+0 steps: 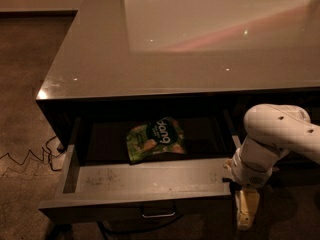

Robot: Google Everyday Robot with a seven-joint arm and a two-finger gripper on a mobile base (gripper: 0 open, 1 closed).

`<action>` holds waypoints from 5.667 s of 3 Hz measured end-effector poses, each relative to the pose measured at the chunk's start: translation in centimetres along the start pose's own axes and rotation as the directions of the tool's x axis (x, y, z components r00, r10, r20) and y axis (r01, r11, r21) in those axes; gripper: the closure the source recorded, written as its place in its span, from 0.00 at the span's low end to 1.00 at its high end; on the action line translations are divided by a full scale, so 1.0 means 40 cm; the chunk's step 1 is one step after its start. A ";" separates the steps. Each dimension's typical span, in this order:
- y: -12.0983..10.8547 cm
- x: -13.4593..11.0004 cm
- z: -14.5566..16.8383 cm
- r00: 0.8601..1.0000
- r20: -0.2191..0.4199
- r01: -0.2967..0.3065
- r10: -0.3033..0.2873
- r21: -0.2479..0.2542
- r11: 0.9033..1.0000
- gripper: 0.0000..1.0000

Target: Open top drawer

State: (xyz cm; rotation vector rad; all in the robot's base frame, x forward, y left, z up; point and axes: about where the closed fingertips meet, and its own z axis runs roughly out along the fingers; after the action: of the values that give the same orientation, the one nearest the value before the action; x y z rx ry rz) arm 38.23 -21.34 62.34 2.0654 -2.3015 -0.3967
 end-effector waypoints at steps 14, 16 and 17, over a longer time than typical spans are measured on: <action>-0.020 -0.248 -0.088 0.953 0.165 0.228 -0.253 0.159 0.961 1.00; -0.040 -0.297 -0.131 0.944 0.128 0.274 -0.303 0.203 0.940 1.00; -0.058 -0.316 -0.112 0.945 0.106 0.286 -0.310 0.194 0.939 1.00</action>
Offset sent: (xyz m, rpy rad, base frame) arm -0.0175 0.0347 0.1099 0.1690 -0.3035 0.1590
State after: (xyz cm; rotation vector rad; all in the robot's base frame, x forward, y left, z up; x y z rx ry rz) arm 42.87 -9.92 68.11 2.5642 -2.1625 -0.3612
